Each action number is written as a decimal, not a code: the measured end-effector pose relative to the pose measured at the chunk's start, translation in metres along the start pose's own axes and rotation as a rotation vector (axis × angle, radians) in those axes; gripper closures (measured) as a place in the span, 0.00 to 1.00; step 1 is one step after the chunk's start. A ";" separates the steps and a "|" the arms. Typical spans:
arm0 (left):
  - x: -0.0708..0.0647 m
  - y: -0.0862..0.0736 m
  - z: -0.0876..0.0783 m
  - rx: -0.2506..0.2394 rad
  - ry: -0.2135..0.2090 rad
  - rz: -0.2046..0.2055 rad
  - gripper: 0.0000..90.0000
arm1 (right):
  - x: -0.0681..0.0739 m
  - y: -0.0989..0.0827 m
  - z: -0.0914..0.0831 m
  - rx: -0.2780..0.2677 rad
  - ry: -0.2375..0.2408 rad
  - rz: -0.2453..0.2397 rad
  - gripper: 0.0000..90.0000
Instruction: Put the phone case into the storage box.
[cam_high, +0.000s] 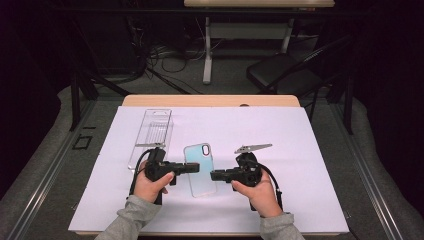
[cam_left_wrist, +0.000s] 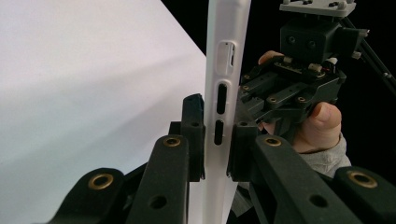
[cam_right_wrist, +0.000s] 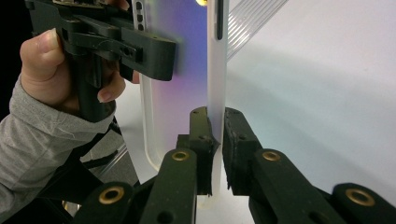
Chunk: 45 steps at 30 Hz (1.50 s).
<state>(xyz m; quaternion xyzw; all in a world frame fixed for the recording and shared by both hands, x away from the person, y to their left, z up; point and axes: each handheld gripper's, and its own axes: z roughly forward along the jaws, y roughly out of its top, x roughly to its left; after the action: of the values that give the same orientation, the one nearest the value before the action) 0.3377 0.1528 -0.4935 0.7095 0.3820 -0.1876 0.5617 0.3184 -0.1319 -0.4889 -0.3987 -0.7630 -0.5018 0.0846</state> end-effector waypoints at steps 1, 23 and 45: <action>0.000 0.000 0.000 -0.001 0.000 -0.001 0.90 | 0.000 0.000 0.000 0.002 -0.003 -0.001 0.93; 0.000 0.001 -0.001 -0.015 0.012 0.009 0.83 | 0.001 0.000 -0.001 0.000 -0.025 0.003 0.93; -0.001 0.003 -0.004 -0.021 0.050 0.028 0.69 | -0.007 0.000 -0.007 -0.025 -0.071 0.013 0.93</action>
<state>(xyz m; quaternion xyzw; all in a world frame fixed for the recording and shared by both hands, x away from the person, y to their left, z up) 0.3390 0.1565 -0.4897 0.7132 0.3881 -0.1579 0.5619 0.3217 -0.1415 -0.4891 -0.4222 -0.7565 -0.4963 0.0559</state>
